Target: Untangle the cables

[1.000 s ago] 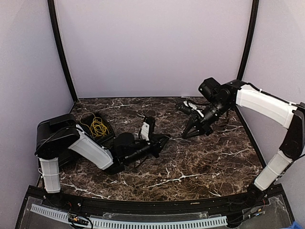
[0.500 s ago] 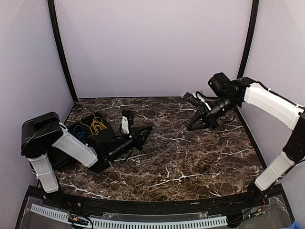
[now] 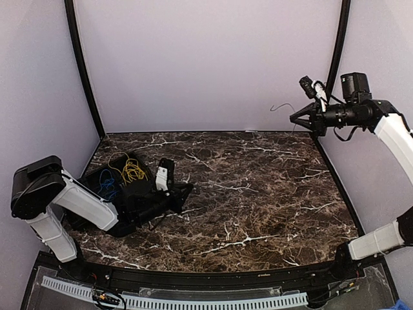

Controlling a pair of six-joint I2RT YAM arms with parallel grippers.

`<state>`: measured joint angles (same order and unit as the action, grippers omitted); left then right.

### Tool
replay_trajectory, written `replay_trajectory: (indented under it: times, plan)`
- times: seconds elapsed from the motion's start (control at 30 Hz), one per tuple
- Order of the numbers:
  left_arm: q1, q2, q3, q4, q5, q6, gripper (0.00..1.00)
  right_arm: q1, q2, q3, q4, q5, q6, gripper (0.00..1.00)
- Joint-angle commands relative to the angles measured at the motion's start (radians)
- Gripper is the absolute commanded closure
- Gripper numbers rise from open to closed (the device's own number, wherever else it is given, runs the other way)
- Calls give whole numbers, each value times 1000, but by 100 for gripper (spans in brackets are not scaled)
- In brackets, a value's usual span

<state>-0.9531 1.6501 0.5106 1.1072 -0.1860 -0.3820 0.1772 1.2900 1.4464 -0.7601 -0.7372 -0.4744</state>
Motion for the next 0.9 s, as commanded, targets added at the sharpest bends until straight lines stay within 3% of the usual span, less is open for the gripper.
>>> replay_trajectory:
  times: [0.0, 0.17, 0.27, 0.4, 0.53, 0.73, 0.87]
  plan:
    - [-1, -62, -47, -72, -31, 5, 100, -1, -58, -48, 175, 34, 80, 100]
    - [-2, -83, -35, -115, -42, 32, 100, -1, -44, -46, 164, 22, 99, 100]
    - [-2, -104, -17, -196, -66, 54, 100, -7, -54, -47, 214, 141, 138, 100]
    - [-2, -243, -25, -330, -150, 87, 100, -11, -61, -83, 272, 304, 153, 100]
    - [-2, -449, 31, -579, -229, 169, 100, -48, -22, -163, 339, 465, 176, 100]
    - [67, -741, 196, -1028, -364, 134, 100, -83, 60, -267, 380, 454, 183, 100]
    - [120, -794, 356, -1325, -467, 106, 100, -83, 72, -329, 431, 425, 195, 100]
